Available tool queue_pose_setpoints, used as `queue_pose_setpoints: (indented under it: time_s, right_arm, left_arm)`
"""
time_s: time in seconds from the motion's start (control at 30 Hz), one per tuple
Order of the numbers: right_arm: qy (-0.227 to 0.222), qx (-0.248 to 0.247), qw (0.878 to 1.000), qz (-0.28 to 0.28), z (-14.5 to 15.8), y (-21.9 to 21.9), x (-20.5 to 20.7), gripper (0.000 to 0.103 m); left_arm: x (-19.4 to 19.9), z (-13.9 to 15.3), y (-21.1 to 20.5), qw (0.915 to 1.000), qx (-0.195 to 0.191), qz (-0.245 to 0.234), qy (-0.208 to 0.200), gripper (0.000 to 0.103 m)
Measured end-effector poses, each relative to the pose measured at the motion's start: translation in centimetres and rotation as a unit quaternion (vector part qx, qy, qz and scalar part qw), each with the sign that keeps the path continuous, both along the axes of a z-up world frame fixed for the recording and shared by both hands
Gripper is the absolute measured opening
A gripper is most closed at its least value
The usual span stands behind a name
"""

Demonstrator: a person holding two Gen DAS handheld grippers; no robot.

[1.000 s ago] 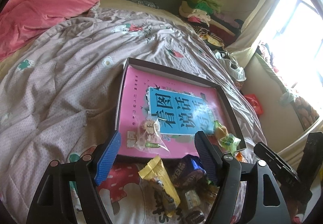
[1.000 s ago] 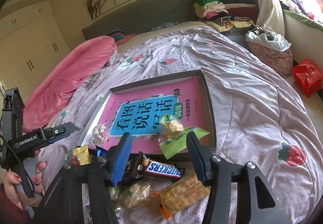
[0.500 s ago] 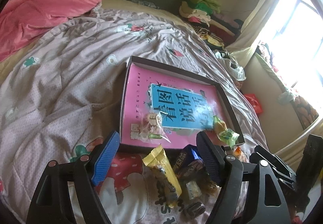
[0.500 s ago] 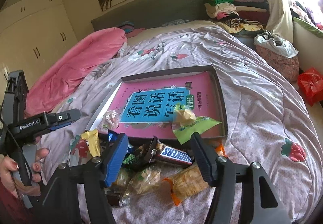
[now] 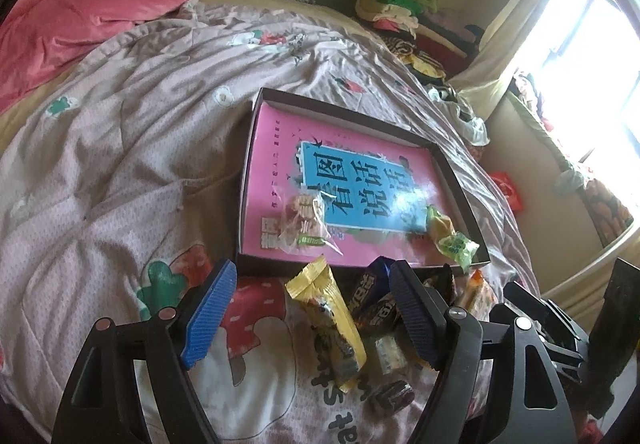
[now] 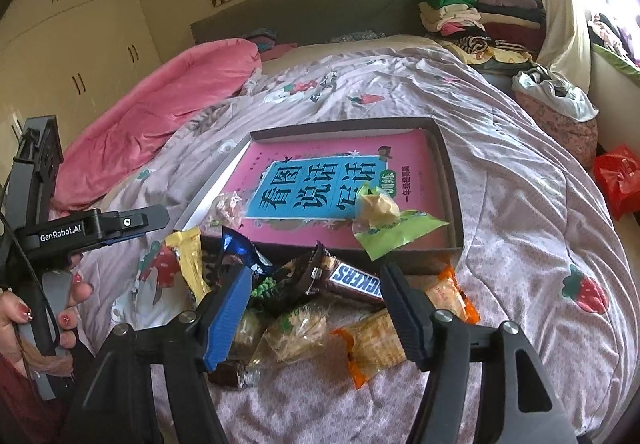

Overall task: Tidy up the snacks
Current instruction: 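Withdraw both open tools from the box back toward the snack pile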

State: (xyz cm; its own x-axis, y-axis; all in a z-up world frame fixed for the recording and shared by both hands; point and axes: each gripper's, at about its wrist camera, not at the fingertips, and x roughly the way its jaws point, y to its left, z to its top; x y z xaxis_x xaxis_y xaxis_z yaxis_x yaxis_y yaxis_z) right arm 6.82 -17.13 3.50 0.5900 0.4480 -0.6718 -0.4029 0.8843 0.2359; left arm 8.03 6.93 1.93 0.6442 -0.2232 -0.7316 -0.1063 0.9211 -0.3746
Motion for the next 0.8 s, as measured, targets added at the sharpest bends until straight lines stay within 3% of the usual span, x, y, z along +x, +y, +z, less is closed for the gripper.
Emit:
queue_pose_setpoints:
  time_s: [0.8]
  right_arm:
    - [0.012, -0.060, 0.997, 0.052, -2.4, 2.3, -1.6, 0.067]
  left_arm:
    - [-0.5, -1.6, -0.8, 0.9995, 0.002, -0.016, 0.028, 0.080]
